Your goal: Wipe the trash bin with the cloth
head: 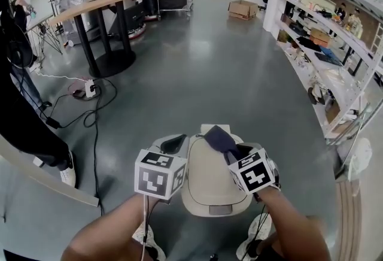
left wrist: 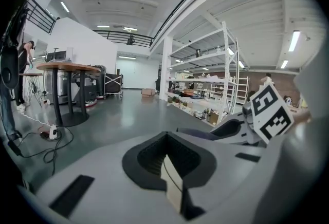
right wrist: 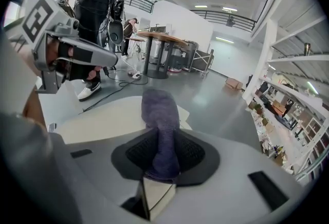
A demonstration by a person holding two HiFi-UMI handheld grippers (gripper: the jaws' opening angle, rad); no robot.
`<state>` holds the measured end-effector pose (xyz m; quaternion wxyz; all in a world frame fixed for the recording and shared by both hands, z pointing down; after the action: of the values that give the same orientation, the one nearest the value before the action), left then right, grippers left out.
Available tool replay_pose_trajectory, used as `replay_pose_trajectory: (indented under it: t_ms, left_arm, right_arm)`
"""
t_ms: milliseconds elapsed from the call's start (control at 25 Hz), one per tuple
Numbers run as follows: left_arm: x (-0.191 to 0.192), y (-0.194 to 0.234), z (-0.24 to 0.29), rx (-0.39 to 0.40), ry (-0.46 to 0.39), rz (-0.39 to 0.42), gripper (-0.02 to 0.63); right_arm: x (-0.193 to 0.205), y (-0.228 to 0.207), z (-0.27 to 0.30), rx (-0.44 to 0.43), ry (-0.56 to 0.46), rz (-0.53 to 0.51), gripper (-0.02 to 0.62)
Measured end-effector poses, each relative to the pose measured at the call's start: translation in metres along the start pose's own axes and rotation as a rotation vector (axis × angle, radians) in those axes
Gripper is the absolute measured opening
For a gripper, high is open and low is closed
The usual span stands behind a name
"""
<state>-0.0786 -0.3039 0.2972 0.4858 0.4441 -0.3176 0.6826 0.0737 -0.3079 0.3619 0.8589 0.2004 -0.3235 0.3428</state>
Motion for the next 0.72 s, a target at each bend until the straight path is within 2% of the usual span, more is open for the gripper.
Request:
replay_pose_trajectory:
  t_ms: [320,480,720]
  left_arm:
    - [-0.001,-0.014,-0.007,0.023,-0.005,0.004,-0.002]
    - [0.003,-0.021,-0.013,0.028,-0.004,0.019,-0.002]
    - [0.005,-0.015,-0.021,0.014,-0.001,0.006,-0.003]
  right_arm:
    - [0.012,-0.016,-0.007,0.024,0.017,0.058,0.098]
    - [0.024,-0.024,-0.013,0.063,0.034,0.074,0.098]
    - [0.032,-0.023,-0.022,0.139,-0.02,0.137,0.098]
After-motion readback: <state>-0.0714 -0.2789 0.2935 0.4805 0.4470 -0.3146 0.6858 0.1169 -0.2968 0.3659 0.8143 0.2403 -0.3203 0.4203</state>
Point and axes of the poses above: the fingertips, and each gripper's own axes: z forward along the fingers, y to its left, x out of its underside, the point moved 2 cm from there along -z, backward along the fingers, and after that the axes turned 11 degrees about -x, right-handed, at the moved point
